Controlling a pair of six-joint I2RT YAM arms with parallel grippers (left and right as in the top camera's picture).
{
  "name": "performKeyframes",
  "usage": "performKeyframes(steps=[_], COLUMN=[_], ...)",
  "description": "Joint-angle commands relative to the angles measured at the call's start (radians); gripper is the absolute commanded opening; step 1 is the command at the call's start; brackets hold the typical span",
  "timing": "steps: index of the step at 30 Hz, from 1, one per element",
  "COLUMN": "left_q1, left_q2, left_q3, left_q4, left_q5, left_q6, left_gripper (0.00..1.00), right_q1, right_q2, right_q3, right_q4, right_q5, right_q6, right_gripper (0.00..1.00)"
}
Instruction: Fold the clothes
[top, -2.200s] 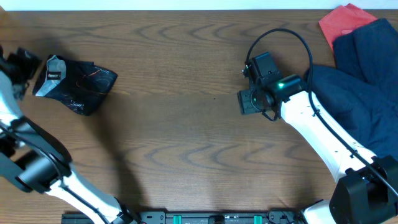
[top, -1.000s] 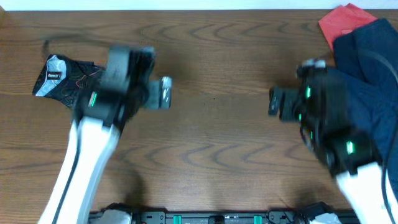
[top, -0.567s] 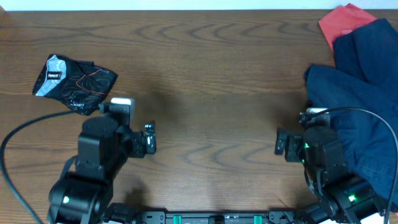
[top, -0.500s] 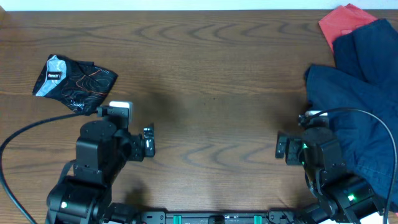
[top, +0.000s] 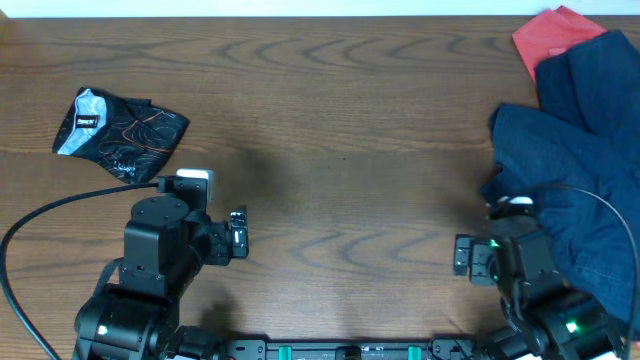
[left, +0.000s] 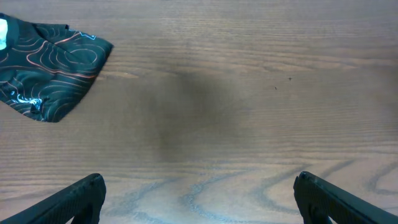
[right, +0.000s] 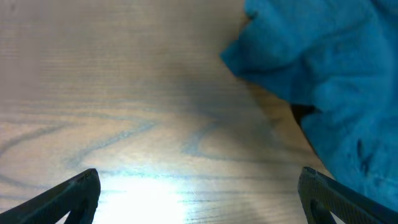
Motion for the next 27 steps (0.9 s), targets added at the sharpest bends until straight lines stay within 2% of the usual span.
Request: performKeyframes(steps=[1,3,5,8,10,15,20,25,27], left_q1=[0.001,0.001,0.001,0.001,0.001,0.001,0.001,0.001,0.001], left_q2=[0.0,0.0,0.0,0.0,0.0,0.0,0.0,0.0,0.0], left_q3=[-0.002,-0.002,-0.002,-0.002,-0.002,-0.002,-0.002,-0.002,-0.002], left_q4=[0.0,0.0,0.0,0.0,0.0,0.0,0.0,0.0,0.0], left_q5=[-0.011,-0.012,-0.012,-0.012,-0.012,-0.012,-0.012,-0.012,-0.012], left_q6=[-0.004,-0.004,-0.004,-0.004,-0.004,-0.004,-0.004,-0.004,-0.004], left_gripper=[0.98,0.98,0.98,0.98,0.98,0.98,0.98,0.98,0.98], right_q1=[-0.096,-0.16,-0.222,-0.302,-0.349,-0.385,-0.384,-0.378,-0.359], right_q2=[-0.076,-0.137,-0.208,-0.317,-0.408,-0.535,-0.618,-0.631,-0.63], right_q3=[-0.013,-0.042,-0.099,-0.213,-0.321,-0.507,-0.676,-0.691,-0.69], right_q4=[0.04,0.128,0.243,0.412,0.54,0.799,1.038,0.953,0.956], right_q5=[-0.01,-0.049,-0.127,-0.247,-0.317,-0.356,-0.337,-0.323,-0.325], right_q6=[0.013,-0.004,-0.094,-0.211,-0.234,-0.234,-0.305,-0.339,-0.301], right_gripper=[0.99,0.99,0.99,0.99,0.99,0.99,0.99,1.0,0.99])
